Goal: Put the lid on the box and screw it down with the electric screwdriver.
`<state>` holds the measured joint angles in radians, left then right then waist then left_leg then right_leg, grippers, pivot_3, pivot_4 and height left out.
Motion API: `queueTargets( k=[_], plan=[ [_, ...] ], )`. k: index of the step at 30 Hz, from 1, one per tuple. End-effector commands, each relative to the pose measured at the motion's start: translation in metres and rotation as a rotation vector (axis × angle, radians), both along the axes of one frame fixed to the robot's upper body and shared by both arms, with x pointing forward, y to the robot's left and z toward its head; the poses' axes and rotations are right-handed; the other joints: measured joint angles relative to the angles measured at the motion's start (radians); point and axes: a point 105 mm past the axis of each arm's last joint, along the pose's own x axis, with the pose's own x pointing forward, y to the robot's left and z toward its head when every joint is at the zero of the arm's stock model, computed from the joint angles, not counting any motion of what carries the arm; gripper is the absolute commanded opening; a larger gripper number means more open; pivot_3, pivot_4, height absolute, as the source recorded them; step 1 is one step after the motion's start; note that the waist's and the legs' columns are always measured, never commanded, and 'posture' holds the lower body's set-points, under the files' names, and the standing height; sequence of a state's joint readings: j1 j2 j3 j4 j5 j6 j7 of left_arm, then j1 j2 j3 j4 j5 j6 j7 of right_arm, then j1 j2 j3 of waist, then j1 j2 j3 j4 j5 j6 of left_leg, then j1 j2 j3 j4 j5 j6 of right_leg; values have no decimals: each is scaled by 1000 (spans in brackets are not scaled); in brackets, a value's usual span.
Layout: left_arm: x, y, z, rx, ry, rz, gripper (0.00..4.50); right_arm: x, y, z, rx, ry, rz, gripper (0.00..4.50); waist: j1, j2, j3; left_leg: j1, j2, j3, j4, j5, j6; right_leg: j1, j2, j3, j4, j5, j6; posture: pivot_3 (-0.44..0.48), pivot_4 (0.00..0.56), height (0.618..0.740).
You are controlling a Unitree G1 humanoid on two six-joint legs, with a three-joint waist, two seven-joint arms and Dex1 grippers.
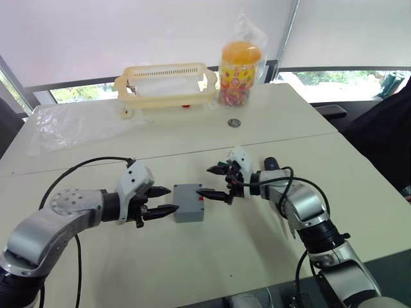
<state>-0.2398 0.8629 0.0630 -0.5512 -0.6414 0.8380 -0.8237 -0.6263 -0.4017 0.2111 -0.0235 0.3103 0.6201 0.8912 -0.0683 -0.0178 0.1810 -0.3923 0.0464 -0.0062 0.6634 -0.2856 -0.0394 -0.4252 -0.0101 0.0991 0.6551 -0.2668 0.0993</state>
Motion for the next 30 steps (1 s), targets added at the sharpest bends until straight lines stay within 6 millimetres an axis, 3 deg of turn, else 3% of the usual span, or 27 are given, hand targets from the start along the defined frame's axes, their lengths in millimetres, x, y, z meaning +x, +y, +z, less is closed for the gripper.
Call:
queueTargets(
  k=[1,4,6,9,13,16,19,23,30],
  plan=[
    [2,-4,20,-33,-65,-24,2569,-9,-18,49,116,-59,-2,4460,5,0,0,0,0,0,0,0,0,0,0,0,0,0,0,0,150,740],
    [-1,-12,31,-44,-77,-93,2569,-10,-51,78,144,-23,-87,4460,15,0,0,-1,0,0,1,0,0,0,0,0,0,0,0,0,150,740],
    [-5,-20,34,-34,-80,-157,2569,-8,-78,86,80,-11,-178,4460,22,0,0,-1,-1,0,2,0,0,0,-1,0,0,0,0,0,150,740],
    [-10,-37,35,-28,-83,-265,2569,-11,-125,78,-117,96,-325,4460,29,0,0,-1,-1,0,1,0,0,0,0,0,-1,0,0,0,150,740],
    [-18,-51,32,-4,-89,-368,2569,-28,-161,68,-260,351,-453,4460,18,0,0,0,-1,1,0,0,0,0,0,1,-3,0,0,0,150,740],
    [-19,-60,32,-17,-110,-401,2569,-35,-171,66,-237,566,-528,4460,7,0,1,1,0,3,0,0,1,0,0,3,-2,0,0,0,150,740],
    [-17,-69,32,-43,-125,-413,2569,-30,-175,51,-236,718,-558,4460,4,0,1,1,0,2,1,0,1,0,1,3,-2,0,0,0,150,740],
    [-19,-74,28,-59,-123,-405,2569,-28,-180,31,-277,836,-609,4460,5,0,1,-1,0,3,1,0,1,0,0,3,-4,0,0,0,150,740],
    [-19,-71,26,-70,-120,-354,2569,-28,-177,17,-340,894,-616,4460,6,0,1,-2,0,3,1,0,1,-1,0,3,-4,0,0,0,150,740]
  ],
)
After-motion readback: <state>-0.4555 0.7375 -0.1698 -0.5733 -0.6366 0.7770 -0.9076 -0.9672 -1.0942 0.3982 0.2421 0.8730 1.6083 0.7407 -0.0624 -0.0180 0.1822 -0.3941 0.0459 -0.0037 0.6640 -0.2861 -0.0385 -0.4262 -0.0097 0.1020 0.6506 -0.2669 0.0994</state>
